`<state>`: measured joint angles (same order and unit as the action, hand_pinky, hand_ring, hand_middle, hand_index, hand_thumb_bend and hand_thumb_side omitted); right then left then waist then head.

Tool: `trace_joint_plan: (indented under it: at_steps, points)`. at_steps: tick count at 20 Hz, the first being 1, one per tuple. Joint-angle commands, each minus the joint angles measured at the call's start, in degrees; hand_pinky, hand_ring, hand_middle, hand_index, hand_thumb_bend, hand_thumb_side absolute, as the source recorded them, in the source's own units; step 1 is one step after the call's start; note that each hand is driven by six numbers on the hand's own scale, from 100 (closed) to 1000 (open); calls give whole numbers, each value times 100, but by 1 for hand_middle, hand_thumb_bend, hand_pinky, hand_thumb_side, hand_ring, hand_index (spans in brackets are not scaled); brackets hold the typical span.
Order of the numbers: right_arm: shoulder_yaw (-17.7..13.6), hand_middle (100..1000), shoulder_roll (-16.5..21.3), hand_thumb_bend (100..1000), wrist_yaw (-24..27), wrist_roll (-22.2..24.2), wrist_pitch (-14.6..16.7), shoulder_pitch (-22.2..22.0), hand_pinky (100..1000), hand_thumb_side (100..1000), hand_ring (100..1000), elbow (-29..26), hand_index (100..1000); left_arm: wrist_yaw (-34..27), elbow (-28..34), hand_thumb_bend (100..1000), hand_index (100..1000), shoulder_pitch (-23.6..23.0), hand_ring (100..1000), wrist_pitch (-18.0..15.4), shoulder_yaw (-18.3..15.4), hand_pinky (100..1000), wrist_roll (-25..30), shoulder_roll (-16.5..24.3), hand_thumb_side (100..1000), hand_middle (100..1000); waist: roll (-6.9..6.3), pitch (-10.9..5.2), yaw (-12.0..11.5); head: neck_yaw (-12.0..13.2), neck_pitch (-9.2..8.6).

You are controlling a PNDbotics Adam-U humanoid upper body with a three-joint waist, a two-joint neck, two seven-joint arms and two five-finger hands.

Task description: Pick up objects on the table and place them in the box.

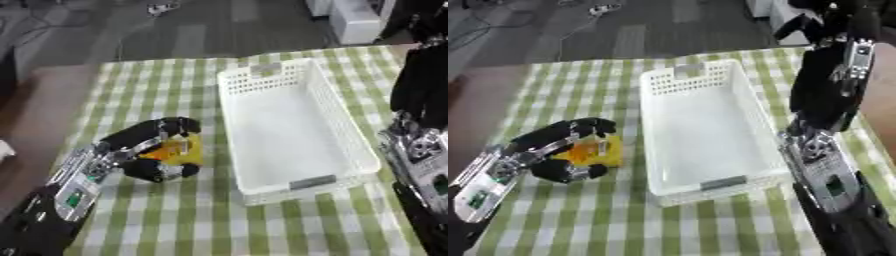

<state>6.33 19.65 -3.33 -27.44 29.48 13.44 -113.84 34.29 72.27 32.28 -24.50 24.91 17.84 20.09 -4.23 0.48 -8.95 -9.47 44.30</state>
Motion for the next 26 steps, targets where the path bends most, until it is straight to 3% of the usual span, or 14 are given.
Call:
trace_joint_plan:
  at_steps: [1,13,17,26]
  points:
    - [-28,638,53,100,-4,16,-7,43,368,935,618,-75,738,25,32,480,952,60,819,0,-66,983,31,44,964,923,19,-40,-2,85,-18]
    - [-26,638,57,100,-7,14,-8,28,368,935,618,-75,738,252,10,467,955,165,846,117,-139,988,-103,70,981,951,23,-50,-18,197,-18]
    - [-28,638,55,100,-6,12,-7,29,368,935,618,-75,738,421,-147,470,954,180,848,224,-191,986,-142,52,973,951,24,-52,-20,262,-18]
    - [-32,638,54,100,-6,9,-10,17,367,935,618,-75,738,870,-701,481,945,228,852,115,-398,981,-581,30,965,946,32,-60,-34,451,-18]
